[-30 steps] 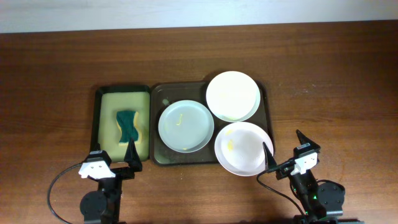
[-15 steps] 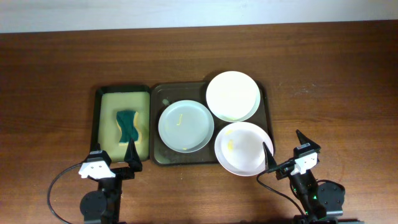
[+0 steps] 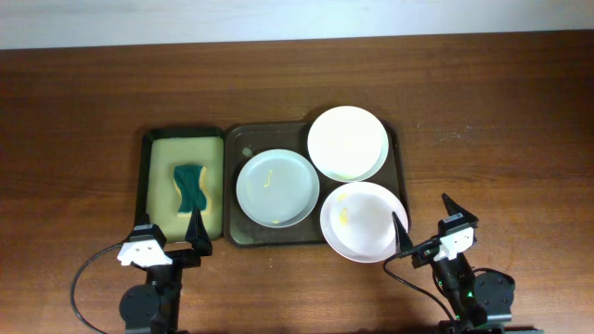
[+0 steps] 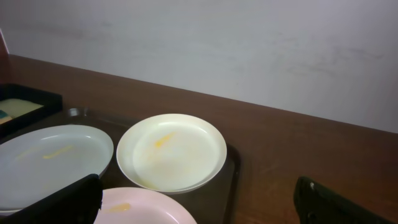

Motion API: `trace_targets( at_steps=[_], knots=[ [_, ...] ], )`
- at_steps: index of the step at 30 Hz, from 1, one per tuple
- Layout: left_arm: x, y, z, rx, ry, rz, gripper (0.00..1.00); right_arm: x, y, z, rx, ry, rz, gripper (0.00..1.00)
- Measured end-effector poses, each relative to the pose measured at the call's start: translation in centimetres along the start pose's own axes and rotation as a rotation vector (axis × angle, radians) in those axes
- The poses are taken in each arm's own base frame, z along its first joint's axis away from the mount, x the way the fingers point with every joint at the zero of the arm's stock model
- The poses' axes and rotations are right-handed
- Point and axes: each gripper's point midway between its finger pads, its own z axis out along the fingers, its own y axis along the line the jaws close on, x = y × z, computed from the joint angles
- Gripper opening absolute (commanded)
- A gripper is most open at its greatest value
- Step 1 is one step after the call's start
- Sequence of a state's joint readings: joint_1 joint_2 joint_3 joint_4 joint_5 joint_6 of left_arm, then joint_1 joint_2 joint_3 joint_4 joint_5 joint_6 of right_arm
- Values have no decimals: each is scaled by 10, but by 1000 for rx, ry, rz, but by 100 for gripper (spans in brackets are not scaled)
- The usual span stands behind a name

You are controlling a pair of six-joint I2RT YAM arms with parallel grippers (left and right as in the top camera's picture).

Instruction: Clean dirty plates on tray and stack at the side

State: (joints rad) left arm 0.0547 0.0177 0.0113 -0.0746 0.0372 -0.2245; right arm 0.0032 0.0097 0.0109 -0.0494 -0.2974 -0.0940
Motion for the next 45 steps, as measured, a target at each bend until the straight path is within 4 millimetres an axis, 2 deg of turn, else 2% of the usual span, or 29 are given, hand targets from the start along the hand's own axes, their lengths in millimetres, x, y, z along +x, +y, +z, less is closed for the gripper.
trace_targets(
  at_steps=[12,16,45],
  knots=[
    [0,0,0,1,0,0,99,0,0,0,0,0,0,98],
    [2,-9,0,37,9,3,99,0,0,0,0,0,0,98],
    [2,-9,0,37,9,3,99,0,0,0,0,0,0,98]
  ],
)
